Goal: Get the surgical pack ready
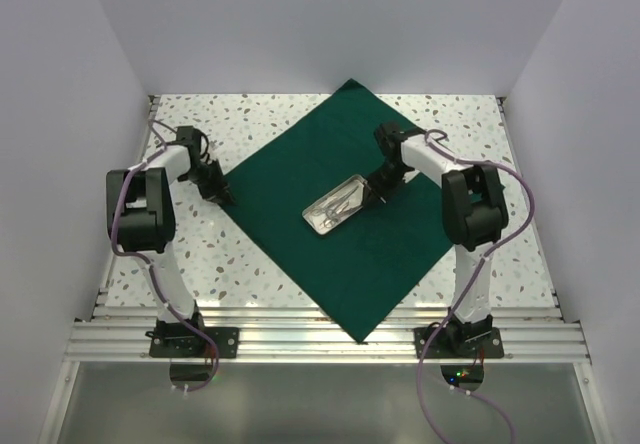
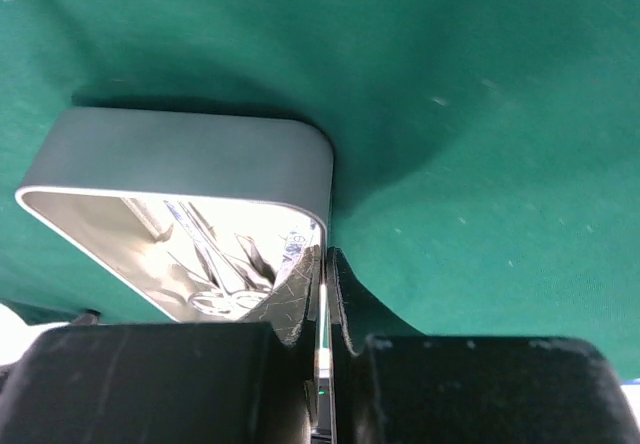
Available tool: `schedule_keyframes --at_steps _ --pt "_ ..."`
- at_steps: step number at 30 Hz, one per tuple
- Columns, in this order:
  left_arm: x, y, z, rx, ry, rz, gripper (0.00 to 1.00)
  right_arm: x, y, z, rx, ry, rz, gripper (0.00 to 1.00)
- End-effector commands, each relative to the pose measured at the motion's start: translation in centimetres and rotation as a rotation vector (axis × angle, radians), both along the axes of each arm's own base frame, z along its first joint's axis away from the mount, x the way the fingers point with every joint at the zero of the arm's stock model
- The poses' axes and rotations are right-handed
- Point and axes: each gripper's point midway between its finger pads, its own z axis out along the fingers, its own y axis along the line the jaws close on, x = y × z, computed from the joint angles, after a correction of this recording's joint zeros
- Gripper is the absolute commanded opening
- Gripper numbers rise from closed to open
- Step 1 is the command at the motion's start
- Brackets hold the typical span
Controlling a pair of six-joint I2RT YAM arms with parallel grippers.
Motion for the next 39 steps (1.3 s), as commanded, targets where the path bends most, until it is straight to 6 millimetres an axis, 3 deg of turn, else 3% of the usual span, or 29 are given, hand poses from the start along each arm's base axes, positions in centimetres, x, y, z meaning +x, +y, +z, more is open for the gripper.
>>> schedule_keyframes --at_steps 1,5,11,19,23,29,33,39 --pt "-1.1 3.0 -0.6 0.047 0.036 0.078 0.11 0.3 -0.4 3.0 0.016 -0.041 -0.119 0.00" --pt "-2.0 4.8 -1.0 0.058 0.052 0.130 0.09 0.3 -1.0 3.1 0.027 -0.041 -0.198 0.00" --pt "-2.6 5.5 -1.1 0.072 0.058 0.144 0.09 0.0 -1.4 2.1 0.063 -0.005 -0.309 0.00" --pt "-2.9 6.0 -0.6 0.093 0.044 0.152 0.09 1.4 0.2 1.3 0.173 -0.015 -0.495 0.00" --pt "-3.0 5.9 -0.5 0.089 0.037 0.151 0.10 2.3 0.9 1.8 0.208 -0.030 -0.592 0.00" --pt "-3.1 6.0 -0.4 0.094 0.038 0.154 0.09 1.5 1.9 2.3 0.175 -0.008 -0.617 0.00" --pt "-3.0 6.0 -0.1 0.094 0.032 0.153 0.11 0.3 1.5 1.4 0.136 0.011 -0.638 0.00" --pt "-2.9 5.9 -0.1 0.084 0.029 0.146 0.15 0.2 1.2 1.2 0.136 0.006 -0.660 0.00"
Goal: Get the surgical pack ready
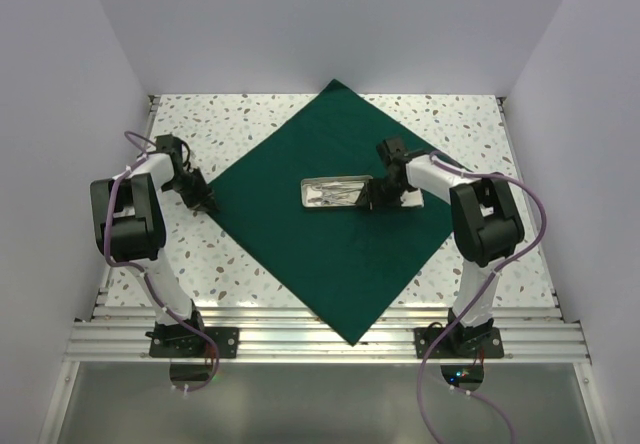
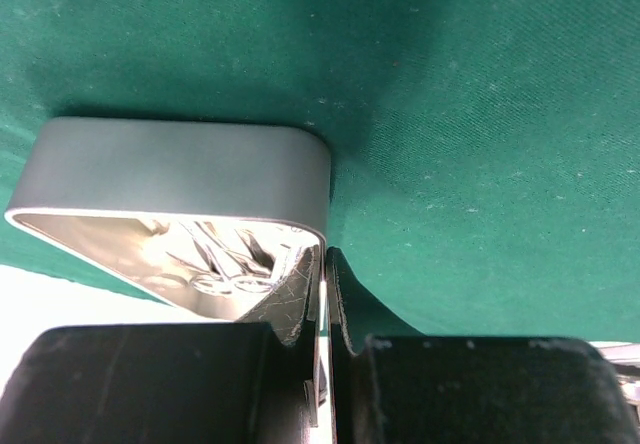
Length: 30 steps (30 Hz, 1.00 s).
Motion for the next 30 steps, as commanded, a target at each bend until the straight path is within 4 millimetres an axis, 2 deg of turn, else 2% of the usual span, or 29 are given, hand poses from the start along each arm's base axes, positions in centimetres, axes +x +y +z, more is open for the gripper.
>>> schedule_keyframes --at_steps 1,8,30 --pt "-0.4 1.7 0.0 0.067 0.000 0.010 0.15 0.4 -0.6 1.4 -0.004 -0.037 -0.059 0.00" --pt "-0.2 1.4 0.0 0.053 -0.011 -0.004 0.24 -0.1 -1.0 1.0 -0.026 -0.025 -0.038 0.00" --pt "-0.3 1.3 -0.3 0.047 -0.006 -0.010 0.24 0.2 -3.6 1.5 -0.109 -0.032 0.000 0.00"
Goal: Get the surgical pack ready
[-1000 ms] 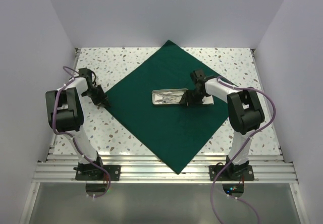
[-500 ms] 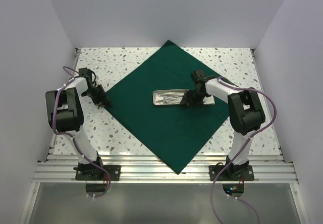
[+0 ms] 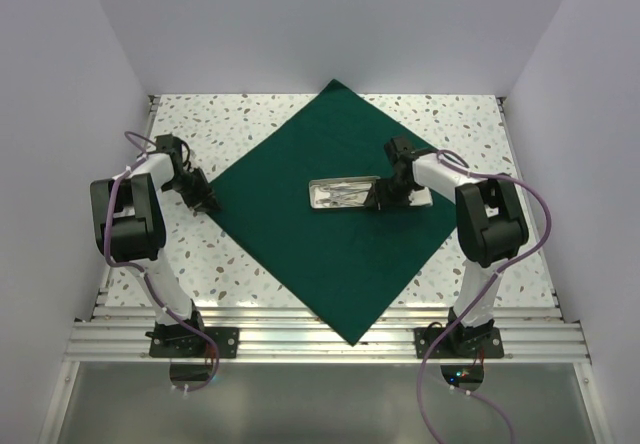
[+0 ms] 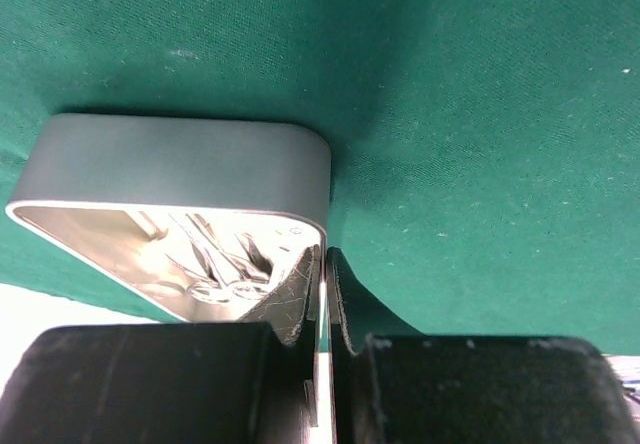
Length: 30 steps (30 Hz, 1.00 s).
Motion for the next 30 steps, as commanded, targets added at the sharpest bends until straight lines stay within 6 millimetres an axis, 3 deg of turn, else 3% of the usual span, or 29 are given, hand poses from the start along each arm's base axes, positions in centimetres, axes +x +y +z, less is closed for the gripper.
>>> schedule_keyframes --at_steps 1,6,8,9,10,16,18,20,21,23,24,26,27,28,30 --pt "-0.4 1.6 -0.5 0.060 0.002 -0.005 0.25 0.6 -1.2 1.7 -0.052 -0.045 -0.005 0.00" --pt "-0.3 1.4 -0.3 0.049 -0.010 -0.013 0.33 1.2 -0.7 2.6 -0.050 -0.069 0.065 0.22" --pt "-0.3 1.1 -0.1 0.035 -0.017 -0.017 0.37 1.1 -0.9 3.3 -0.066 -0.082 0.107 0.38" --pt "-0.2 1.0 0.0 0.032 -0.026 -0.021 0.38 0.9 -1.0 3.8 -0.073 -0.081 0.125 0.55" --pt "-0.2 0.9 0.1 0.027 -0.032 -0.024 0.40 0.7 -0.9 4.5 -0.069 -0.094 0.140 0.61" --pt "0.2 0.7 1.0 0.017 -0.067 -0.031 0.44 -0.3 -1.4 8.8 -0.105 -0.202 0.350 0.82" --pt "0.3 0.6 1.4 0.015 -0.080 -0.032 0.45 -1.7 -2.1 10.6 -0.175 -0.258 0.576 0.83" --pt "0.1 0.4 1.7 0.009 -0.090 -0.034 0.45 -3.6 -2.9 12.0 -0.287 -0.329 0.882 0.83" --pt "0.1 0.3 2.0 0.007 -0.106 -0.038 0.46 -5.3 -3.2 11.6 -0.312 -0.315 0.996 0.84" --pt "-0.1 0.0 2.2 0.000 -0.116 -0.051 0.46 -9.1 -2.0 11.8 -0.341 -0.375 1.284 0.85" --pt "-0.2 0.0 2.4 -0.002 -0.124 -0.054 0.45 -11.9 -2.2 9.7 -0.322 -0.324 1.364 0.85" --pt "-0.4 -0.3 2.8 -0.002 -0.130 -0.076 0.45 -16.1 -1.1 9.0 -0.285 -0.362 1.484 0.83" --pt "-0.4 -0.2 3.6 0.011 -0.144 -0.077 0.44 -18.6 -1.5 6.8 -0.266 -0.324 1.522 0.82" --pt "-0.5 -0.1 3.9 0.030 -0.149 -0.076 0.43 -20.8 -0.4 6.3 -0.245 -0.343 1.571 0.81" --pt "-0.8 0.0 5.7 0.050 -0.208 -0.072 0.44 -23.7 0.0 5.3 -0.233 -0.402 1.605 0.79"
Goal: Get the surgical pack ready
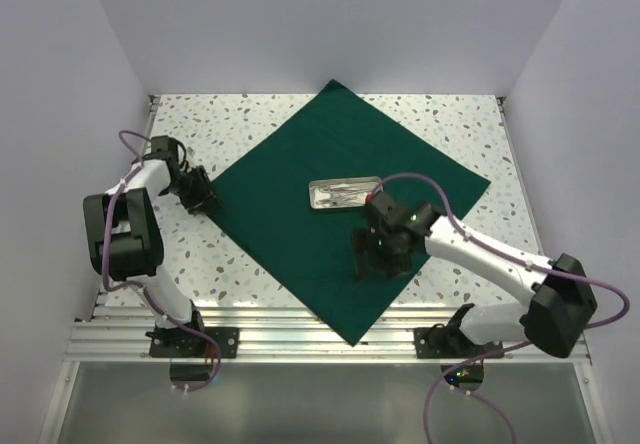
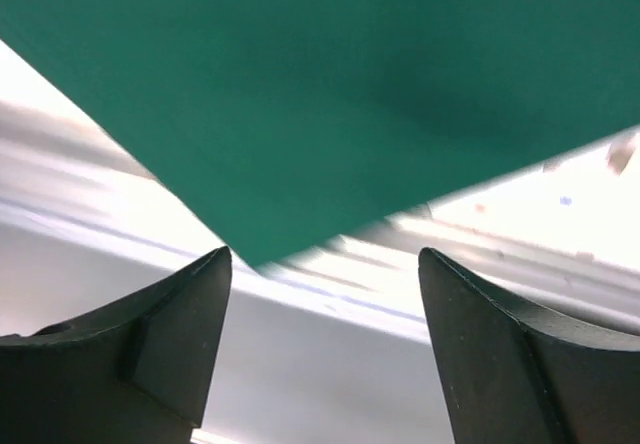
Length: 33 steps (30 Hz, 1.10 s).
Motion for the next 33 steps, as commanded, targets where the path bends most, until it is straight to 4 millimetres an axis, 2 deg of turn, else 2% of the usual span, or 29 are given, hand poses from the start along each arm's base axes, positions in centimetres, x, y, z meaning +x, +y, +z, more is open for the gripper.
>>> schedule_keyframes --at_steps 1,2,3,4,6,7,9,10,11,13,14,17,23,30,33 --pt "0.1 0.6 4.0 0.064 -0.140 -0.019 0.45 -5.5 0.1 -2.0 0.006 -0.018 0.176 0.78" --pt "0.0 0.5 5.1 0.066 -0.170 -0.017 0.45 -6.7 0.5 -2.3 0.020 -0.021 0.200 0.77" --pt "-0.3 0.4 5.3 0.065 -0.174 -0.017 0.45 -7.9 0.6 -3.4 0.023 -0.018 0.218 0.73" --pt "-0.6 0.1 5.7 0.055 -0.180 -0.021 0.44 -9.9 1.3 -3.5 0.032 -0.028 0.257 0.71" --pt "-1.4 0.0 6.4 0.058 -0.192 -0.017 0.44 -11.4 2.3 -3.7 0.037 -0.062 0.304 0.69" --pt "-1.6 0.0 6.6 0.061 -0.196 -0.016 0.44 -12.8 2.8 -4.2 0.009 -0.080 0.346 0.69" --pt "-2.5 0.0 6.9 0.068 -0.200 -0.013 0.44 -13.8 4.3 -4.2 0.002 -0.096 0.369 0.68" --pt "-2.8 -0.1 6.9 0.072 -0.197 -0.016 0.44 -14.4 4.7 -5.0 -0.038 -0.113 0.385 0.66" --pt "-3.2 -0.1 6.9 0.074 -0.193 -0.018 0.44 -14.5 5.4 -4.6 -0.047 -0.129 0.383 0.65" --pt "-3.6 0.1 7.1 0.091 -0.194 -0.016 0.44 -14.3 5.7 -5.5 -0.103 -0.152 0.370 0.65" --pt "-3.8 0.2 7.4 0.096 -0.199 -0.014 0.43 -14.2 6.5 -5.3 -0.086 -0.165 0.367 0.65" --pt "-4.2 -0.1 8.1 0.091 -0.219 -0.019 0.44 -13.7 7.3 -5.9 -0.090 -0.191 0.354 0.64" --pt "-5.3 -0.6 7.8 0.070 -0.216 -0.034 0.44 -13.5 7.5 -7.3 -0.130 -0.197 0.371 0.58" --pt "-6.1 -0.9 7.2 0.062 -0.207 -0.038 0.44 -12.9 6.5 -8.5 -0.186 -0.217 0.353 0.48" --pt "-6.3 -0.9 6.9 0.064 -0.199 -0.043 0.44 -12.9 5.6 -9.0 -0.212 -0.213 0.344 0.36"
